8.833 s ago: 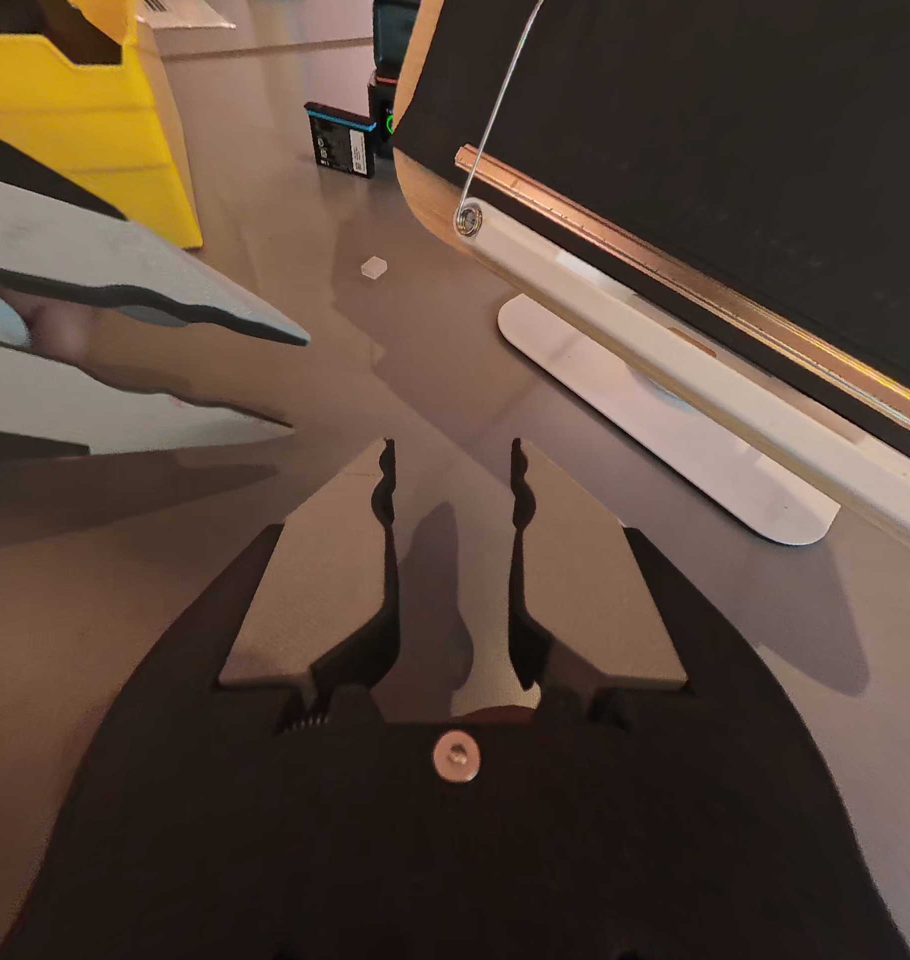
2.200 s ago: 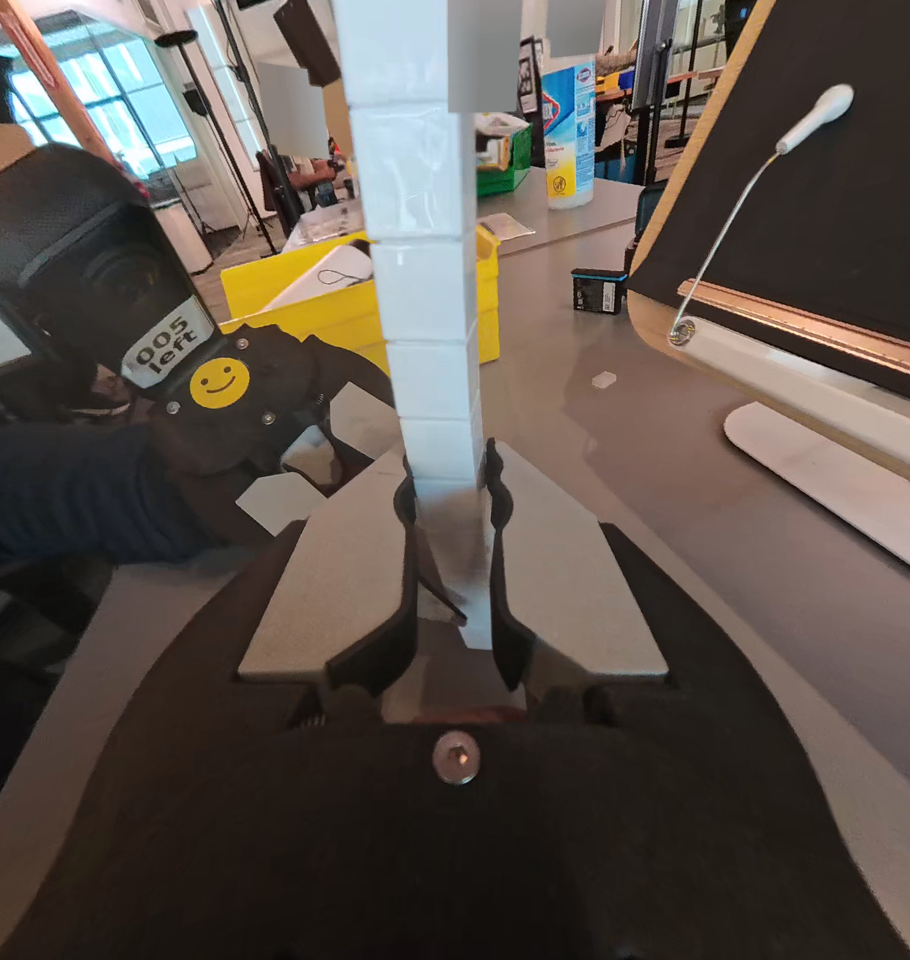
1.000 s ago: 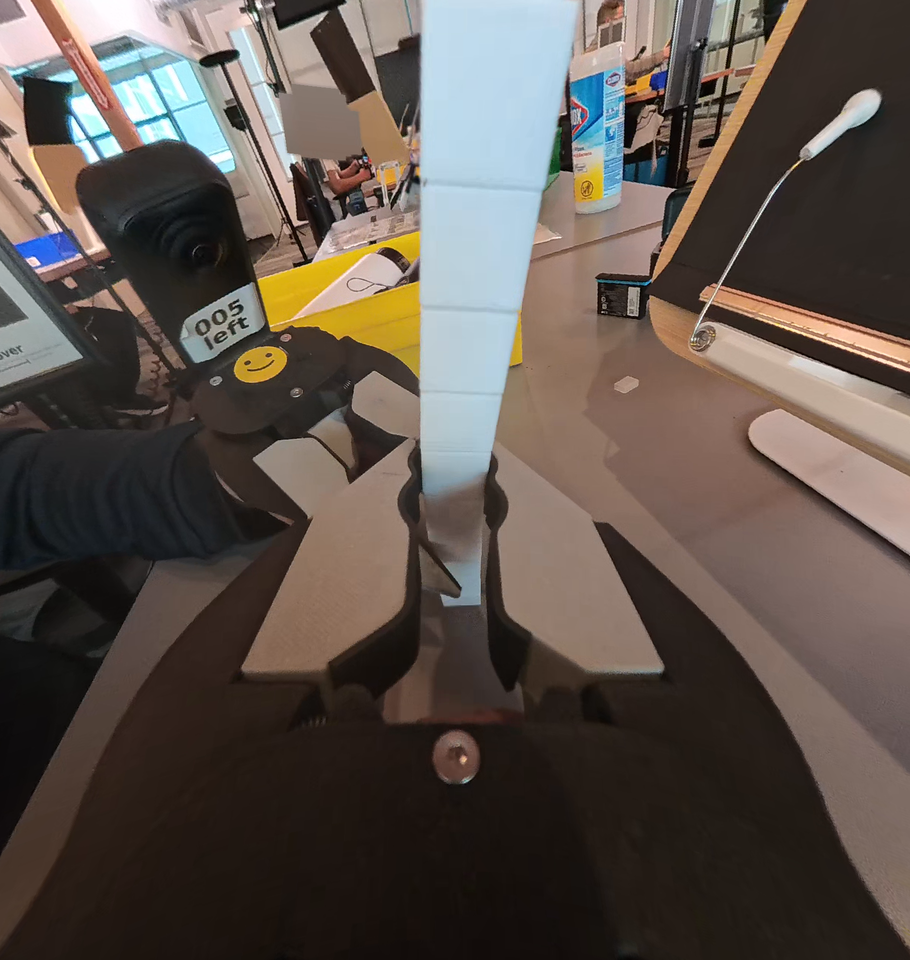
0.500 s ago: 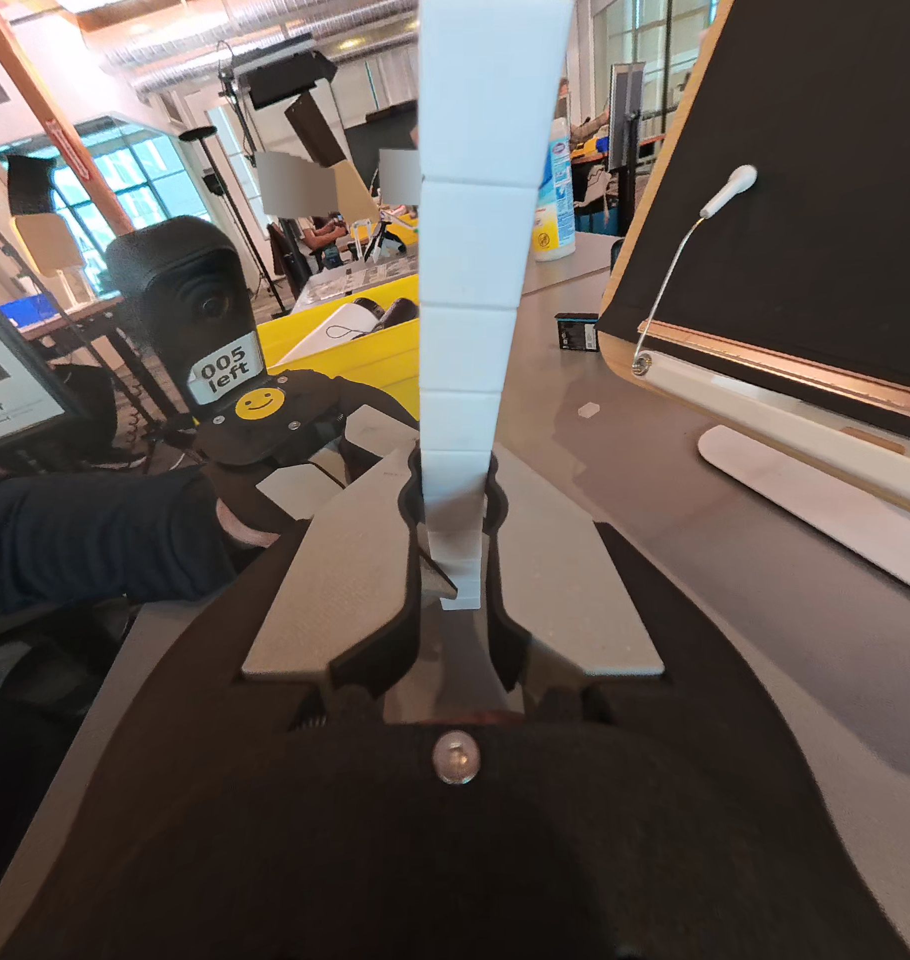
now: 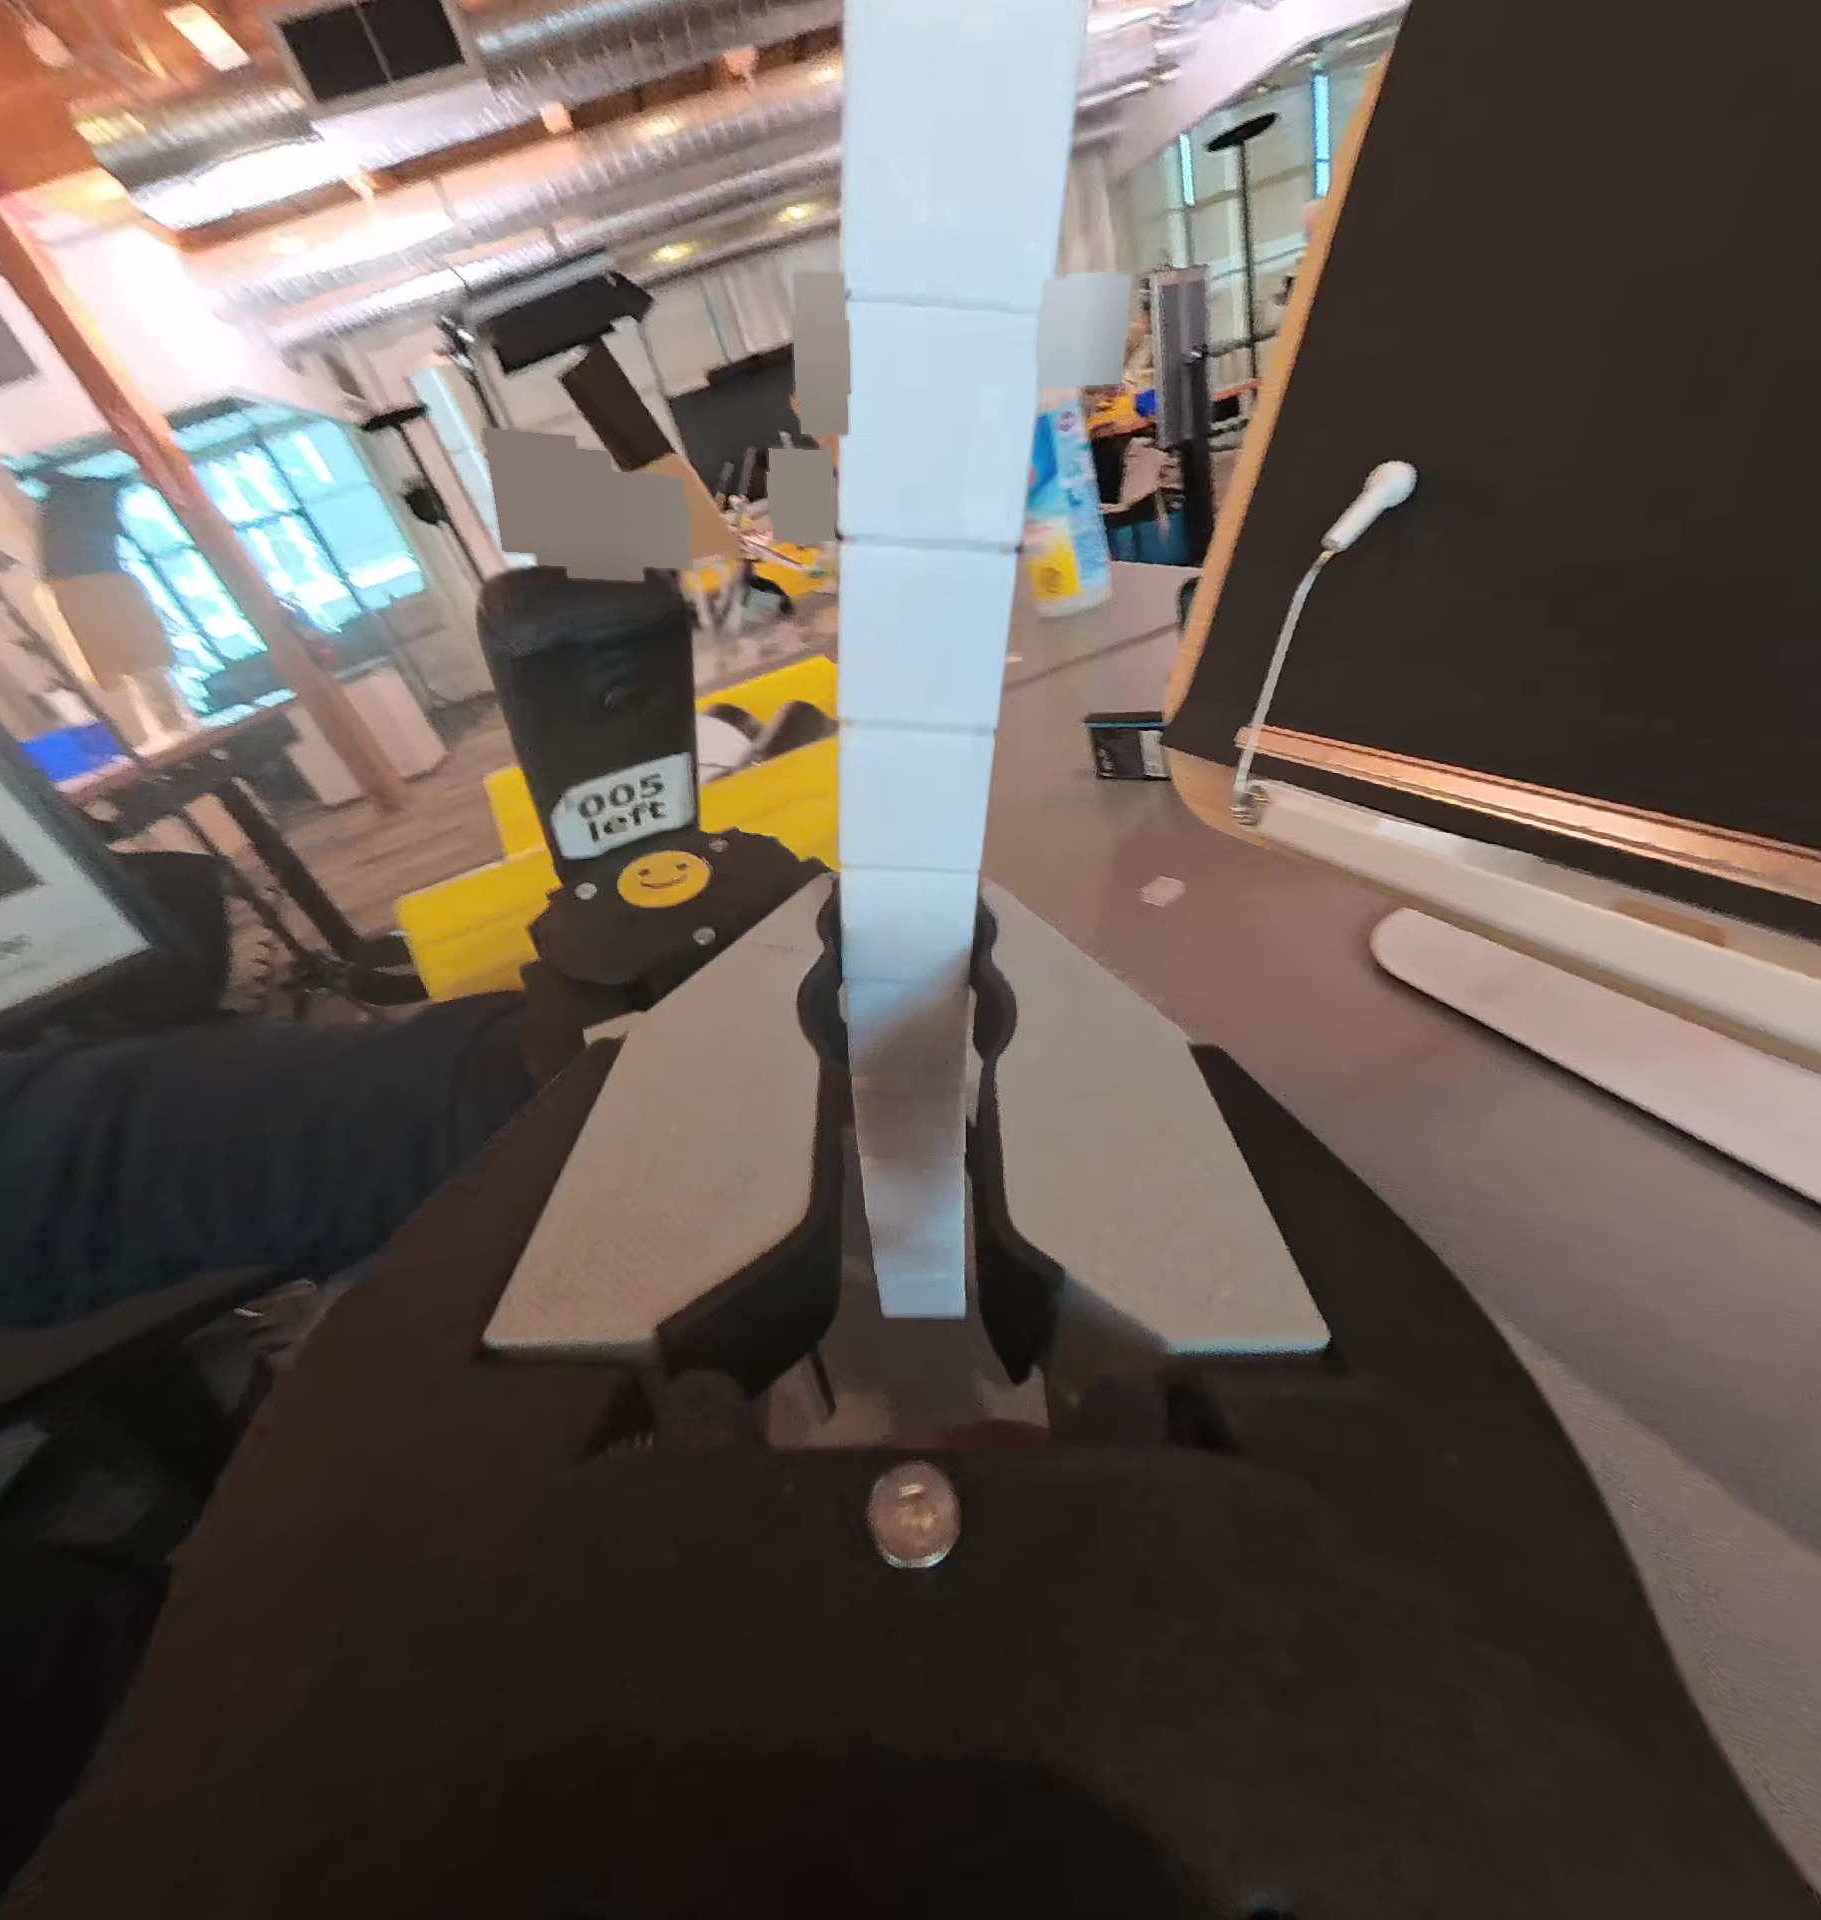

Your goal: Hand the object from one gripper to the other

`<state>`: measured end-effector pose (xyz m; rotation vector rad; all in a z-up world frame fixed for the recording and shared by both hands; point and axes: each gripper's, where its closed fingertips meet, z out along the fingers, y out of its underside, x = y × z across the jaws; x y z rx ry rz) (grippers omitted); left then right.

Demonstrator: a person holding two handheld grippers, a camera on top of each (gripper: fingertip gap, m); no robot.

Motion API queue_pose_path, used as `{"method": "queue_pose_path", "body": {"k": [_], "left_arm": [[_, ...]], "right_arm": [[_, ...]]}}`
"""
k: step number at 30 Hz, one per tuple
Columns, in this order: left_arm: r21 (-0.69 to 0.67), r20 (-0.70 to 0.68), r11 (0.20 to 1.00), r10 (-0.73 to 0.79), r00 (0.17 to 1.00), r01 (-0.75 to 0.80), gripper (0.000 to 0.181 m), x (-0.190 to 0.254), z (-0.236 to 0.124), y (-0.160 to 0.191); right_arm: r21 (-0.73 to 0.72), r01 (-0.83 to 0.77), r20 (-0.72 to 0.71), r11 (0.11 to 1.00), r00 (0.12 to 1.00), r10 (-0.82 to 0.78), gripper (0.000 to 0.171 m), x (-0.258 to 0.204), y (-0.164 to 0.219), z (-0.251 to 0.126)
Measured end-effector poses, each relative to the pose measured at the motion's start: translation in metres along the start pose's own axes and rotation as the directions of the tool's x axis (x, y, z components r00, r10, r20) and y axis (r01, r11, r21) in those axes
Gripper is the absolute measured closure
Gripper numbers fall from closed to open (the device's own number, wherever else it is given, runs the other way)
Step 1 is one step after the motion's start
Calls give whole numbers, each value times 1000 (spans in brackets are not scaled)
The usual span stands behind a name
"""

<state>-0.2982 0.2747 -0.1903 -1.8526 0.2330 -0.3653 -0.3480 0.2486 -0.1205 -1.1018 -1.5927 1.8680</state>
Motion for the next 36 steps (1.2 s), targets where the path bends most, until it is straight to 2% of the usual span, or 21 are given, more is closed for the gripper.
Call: {"method": "queue_pose_path", "body": {"k": [4,10,20,21,23,27,30,32,33,34,35,36], "left_arm": [[17,-20,999,37,999,-37,136,12,-4,-1],[39,-52,999,-35,998,37,131,13,-6,-3],[61,-59,997,-48,997,51,131,16,-9,-5],[58,-67,997,-50,997,54,134,17,-9,-5],[62,-87,997,-44,995,49,154,20,-10,-5],[68,-100,996,-42,994,49,156,22,-11,-6],[41,-93,998,-52,994,56,157,22,-9,-2],[29,-97,998,-56,994,59,157,23,-8,-1],[22,-101,998,-58,993,61,157,23,-8,0],[16,-99,998,-60,993,62,157,23,-7,1],[9,-95,998,-61,994,62,157,23,-7,2],[-4,-82,998,-67,994,66,157,21,-5,4]], "right_arm": [[-7,-42,74,999,996,42,152,-15,2,6],[-60,-19,140,998,990,27,152,-30,11,12],[-68,-33,145,997,989,43,152,-31,11,12],[-64,-35,145,997,988,44,152,-31,11,12],[-60,-42,168,997,984,51,152,-34,10,11],[-67,-51,218,996,974,64,152,-40,8,8],[-54,-23,205,998,978,34,149,-37,3,3],[-29,-8,222,1000,975,15,134,-39,-2,-2],[-25,-12,221,1000,975,17,133,-38,-4,-4],[-18,-10,207,1000,978,13,138,-36,-5,-5],[-17,3,183,1000,983,0,151,-32,-4,-5],[-20,17,178,1000,984,-13,151,-31,-2,-5]]}}
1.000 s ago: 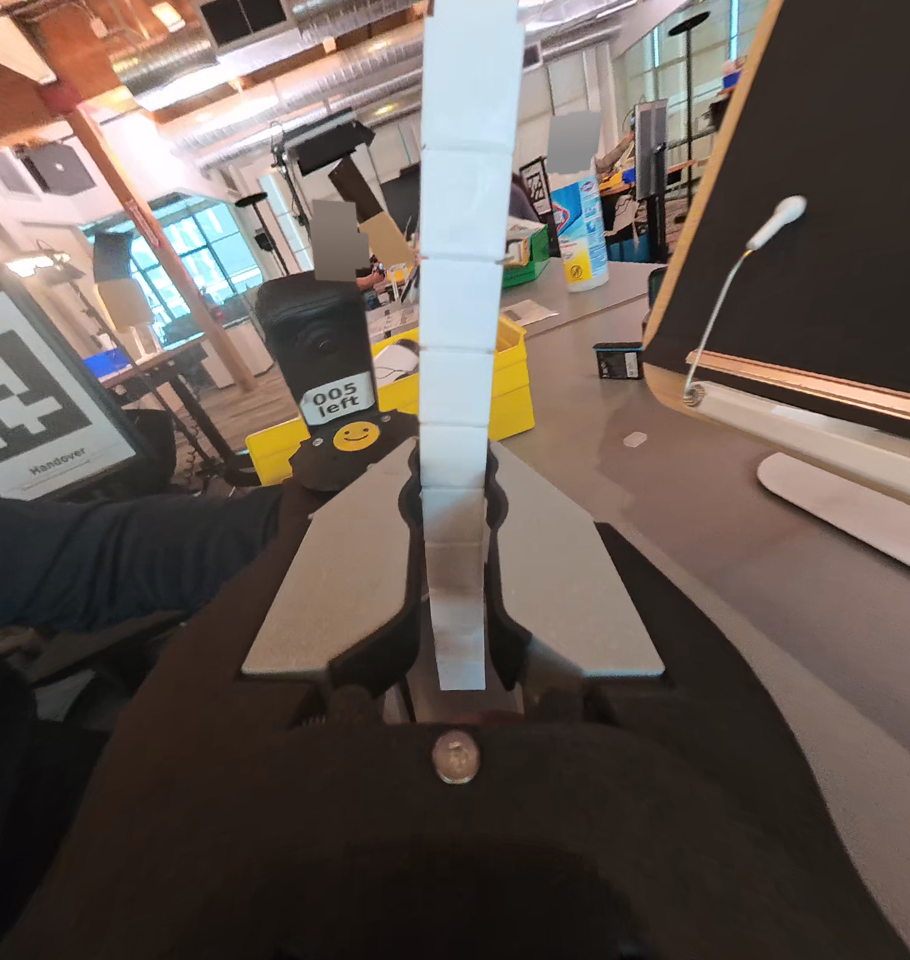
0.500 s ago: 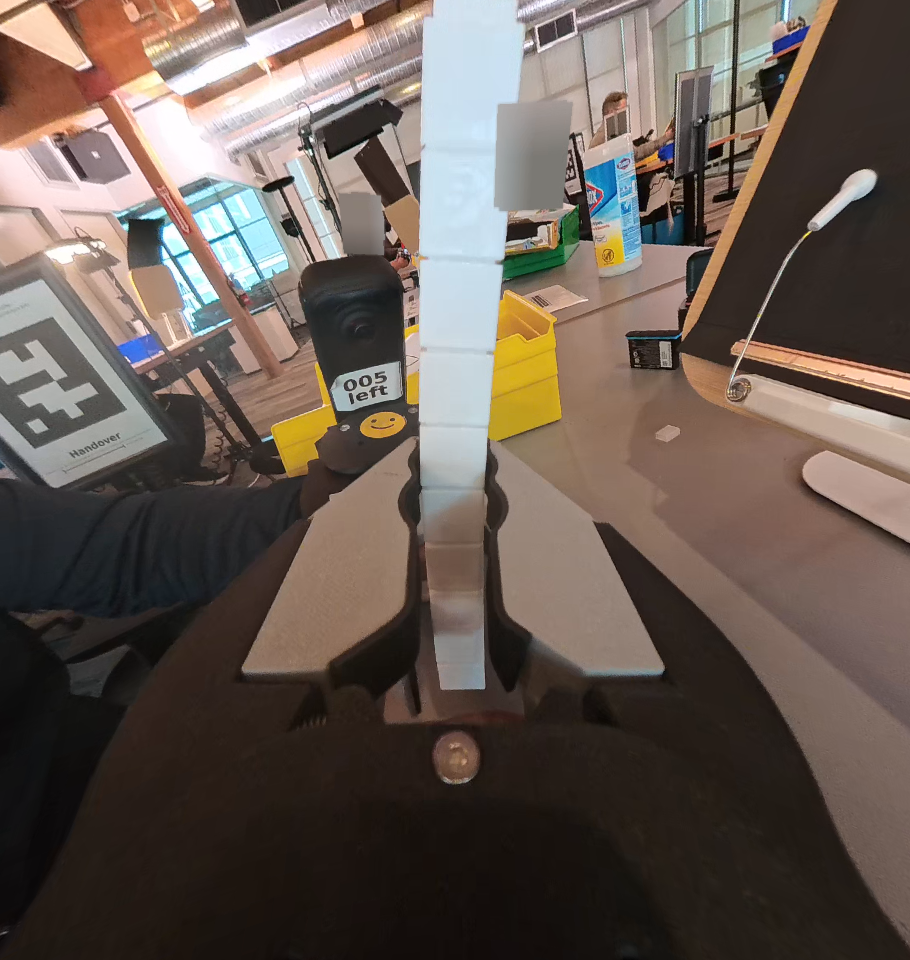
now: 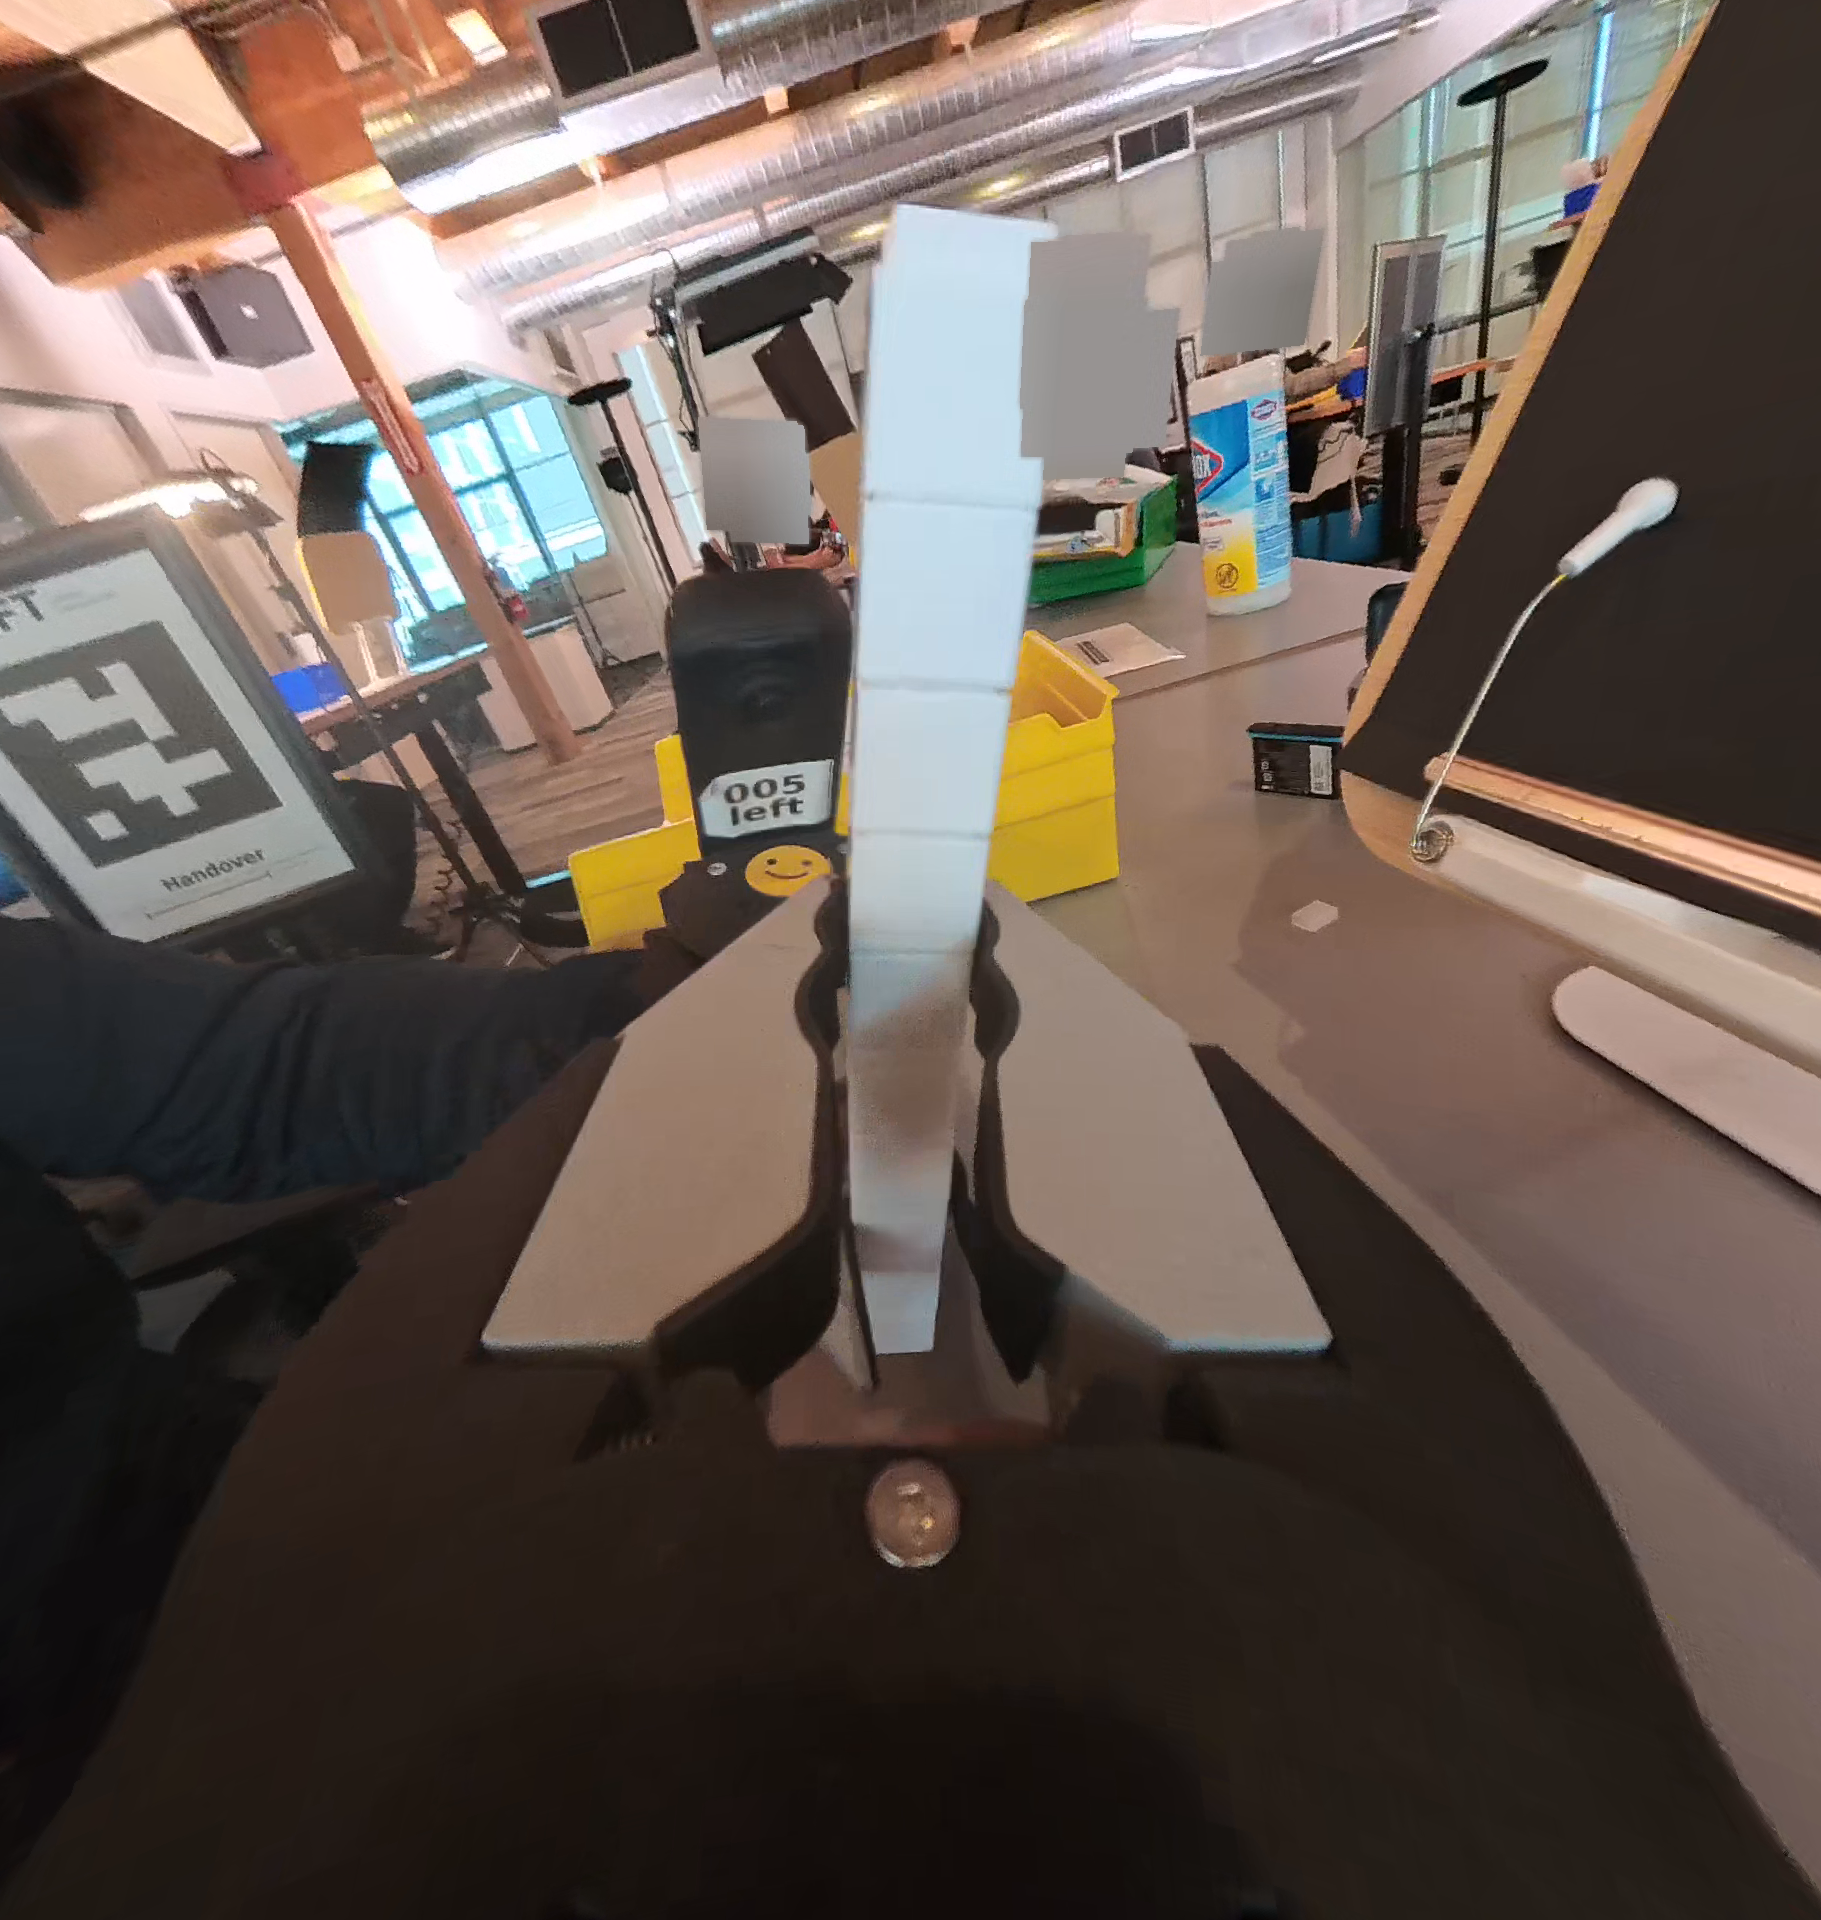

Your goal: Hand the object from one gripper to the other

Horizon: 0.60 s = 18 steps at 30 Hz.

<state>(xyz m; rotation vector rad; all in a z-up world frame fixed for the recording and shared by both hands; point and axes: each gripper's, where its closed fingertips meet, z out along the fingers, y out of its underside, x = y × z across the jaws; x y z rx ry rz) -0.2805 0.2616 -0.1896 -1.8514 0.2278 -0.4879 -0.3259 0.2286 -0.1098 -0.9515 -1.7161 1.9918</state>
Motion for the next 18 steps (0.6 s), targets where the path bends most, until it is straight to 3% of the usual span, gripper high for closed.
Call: {"method": "queue_pose_path", "body": {"k": [7,13,18], "left_arm": [[-24,-48,990,-137,989,136,159,1,7,3],[-61,-15,993,-102,995,101,159,2,10,8],[-45,15,997,-62,998,62,158,1,10,6]], "right_arm": [[-8,12,32,1000,999,-12,150,1,7,-2],[-66,-20,50,998,998,23,150,0,14,-3],[-30,-68,84,997,994,71,152,-1,11,-5]]}}
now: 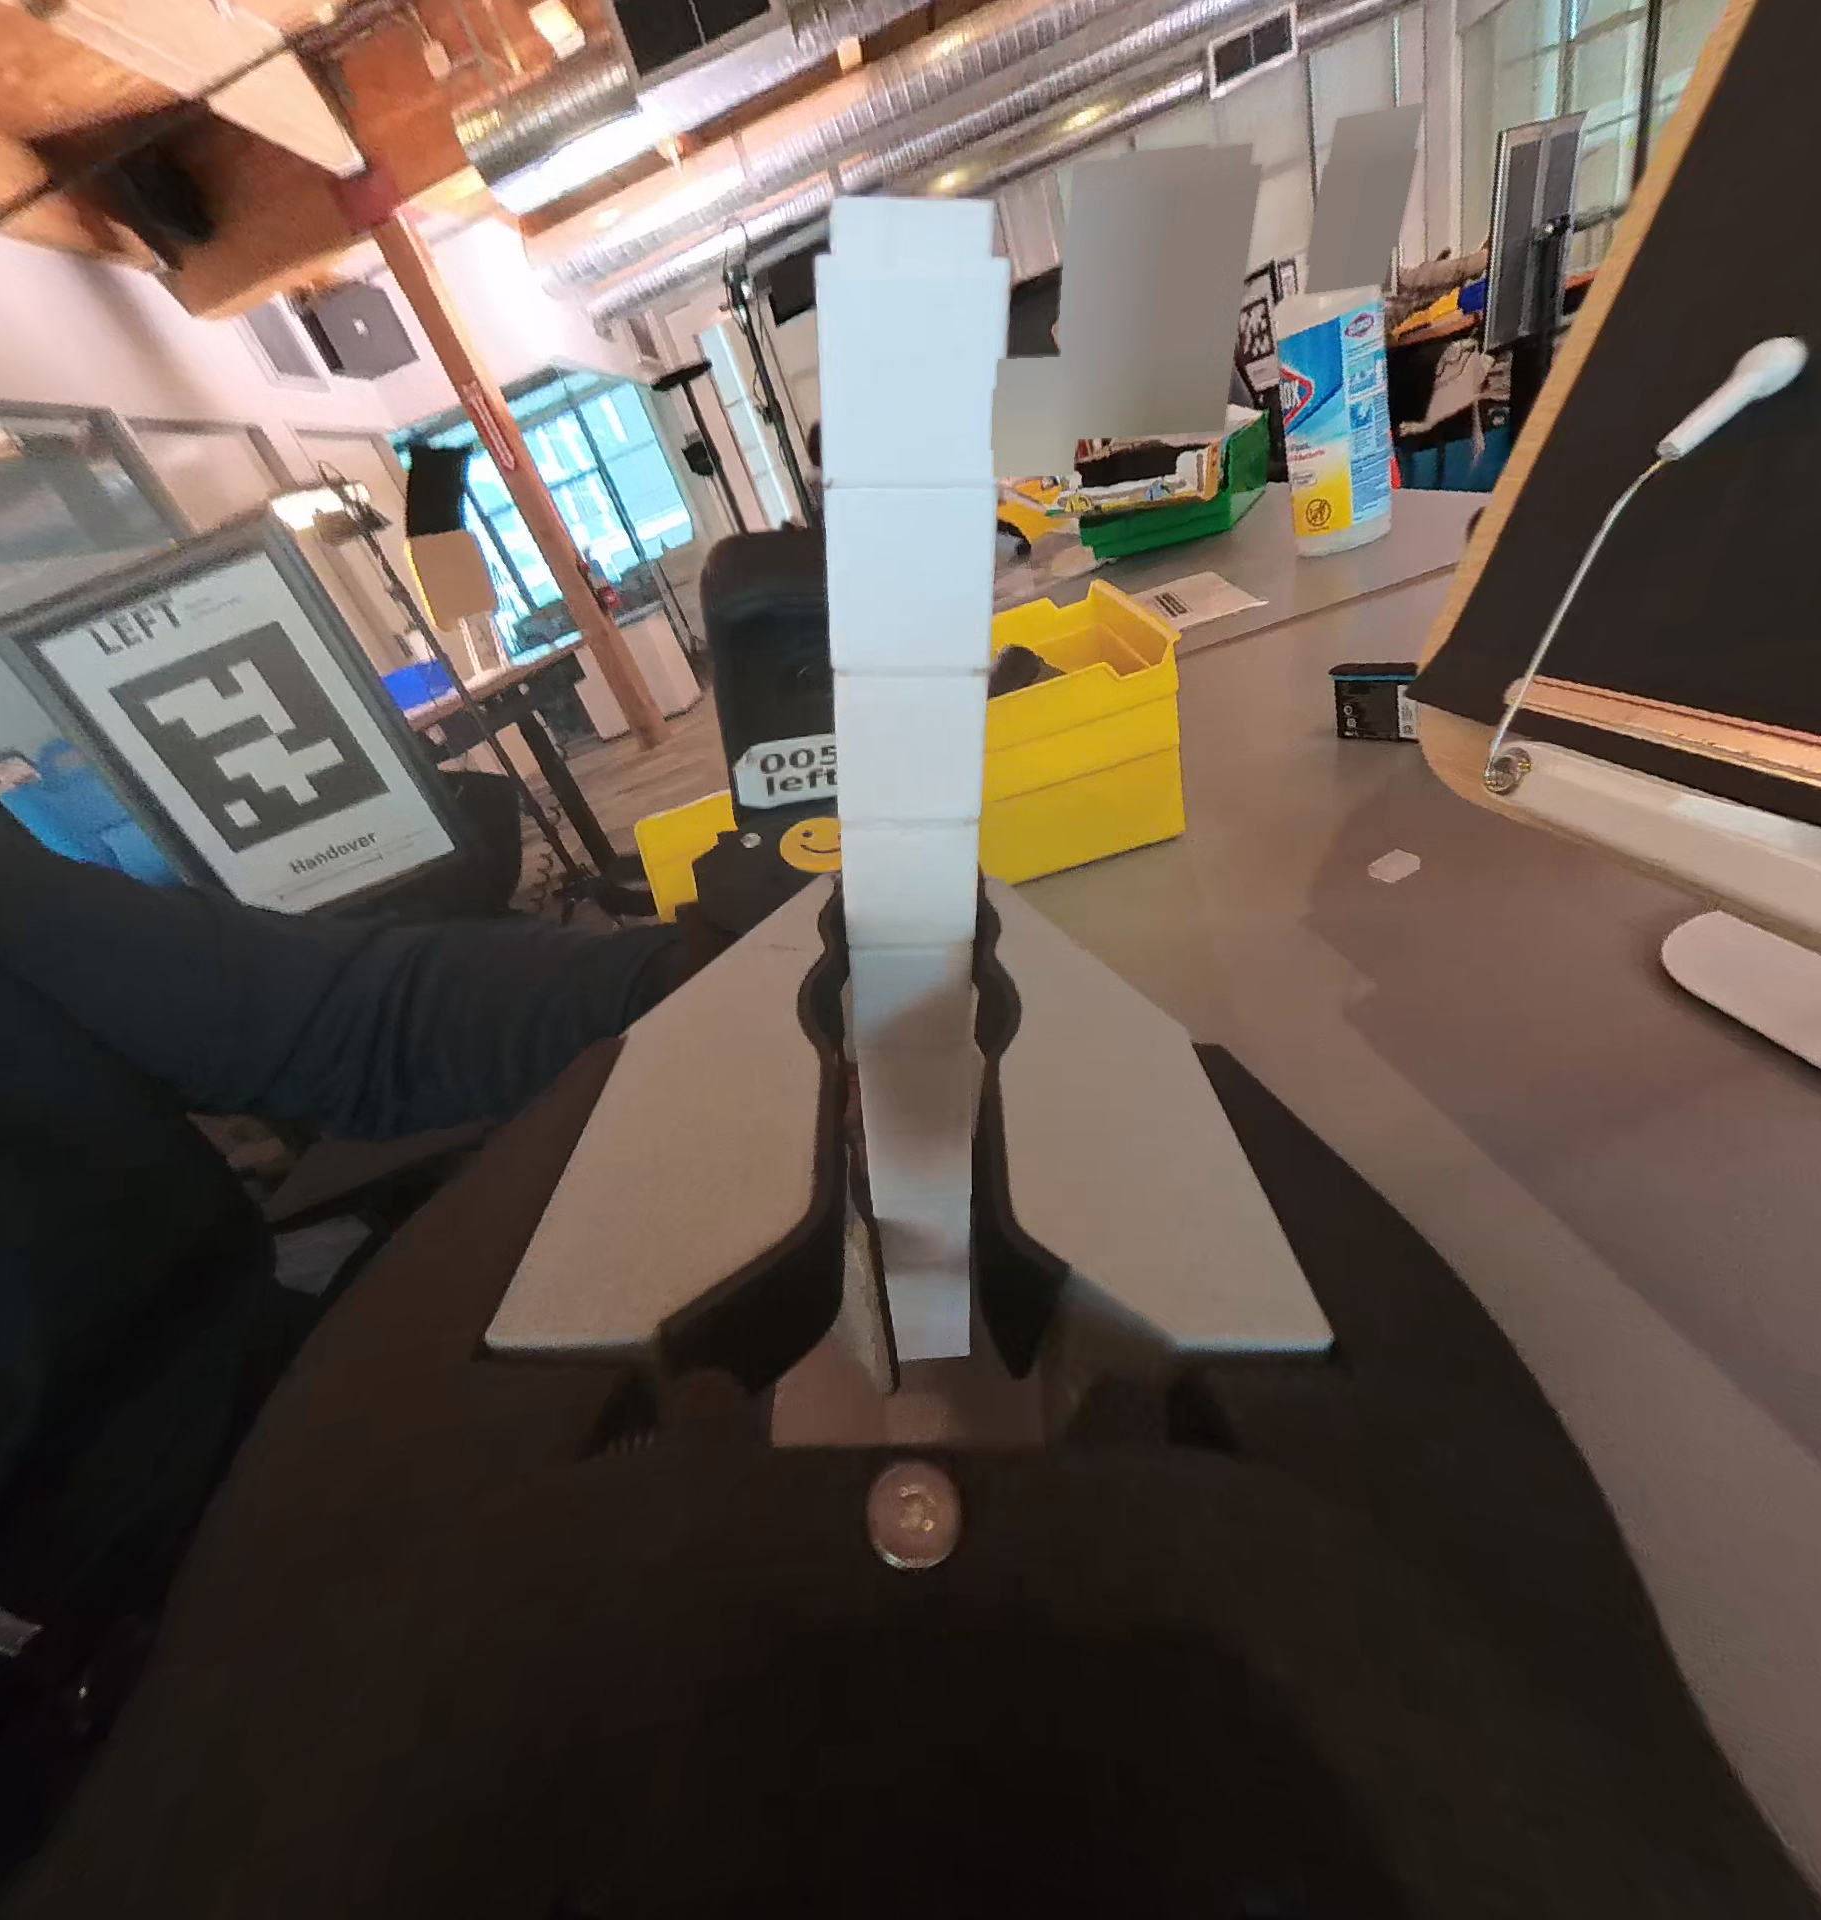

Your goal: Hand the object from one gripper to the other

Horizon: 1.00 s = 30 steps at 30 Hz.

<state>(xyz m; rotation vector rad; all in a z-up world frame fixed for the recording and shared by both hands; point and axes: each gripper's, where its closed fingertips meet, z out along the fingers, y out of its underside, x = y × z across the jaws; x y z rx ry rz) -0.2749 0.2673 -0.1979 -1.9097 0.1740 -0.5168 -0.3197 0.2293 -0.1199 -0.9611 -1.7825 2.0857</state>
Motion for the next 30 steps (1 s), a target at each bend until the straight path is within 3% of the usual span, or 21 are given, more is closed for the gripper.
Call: {"method": "queue_pose_path", "body": {"k": [3,6,10,14,18,30], "left_arm": [[9,-22,1000,7,1000,-6,158,1,-4,-1],[37,-48,999,-39,998,41,158,-1,-9,-4],[25,-60,998,-55,997,56,158,0,-9,-2],[-10,-66,1000,-21,998,21,158,5,-5,3],[-32,-58,999,-13,998,11,158,5,-4,6],[-3,-77,999,-49,996,49,159,8,-5,2]], "right_arm": [[25,-62,37,998,997,62,151,1,-1,0],[57,-95,18,994,995,94,134,7,-7,-3],[118,-63,1,991,998,63,143,6,-20,-11],[80,-38,-8,996,999,39,152,3,-16,-8],[32,21,-19,999,1000,-20,151,0,-11,-8],[90,-70,21,994,997,68,152,3,-13,-9]]}}
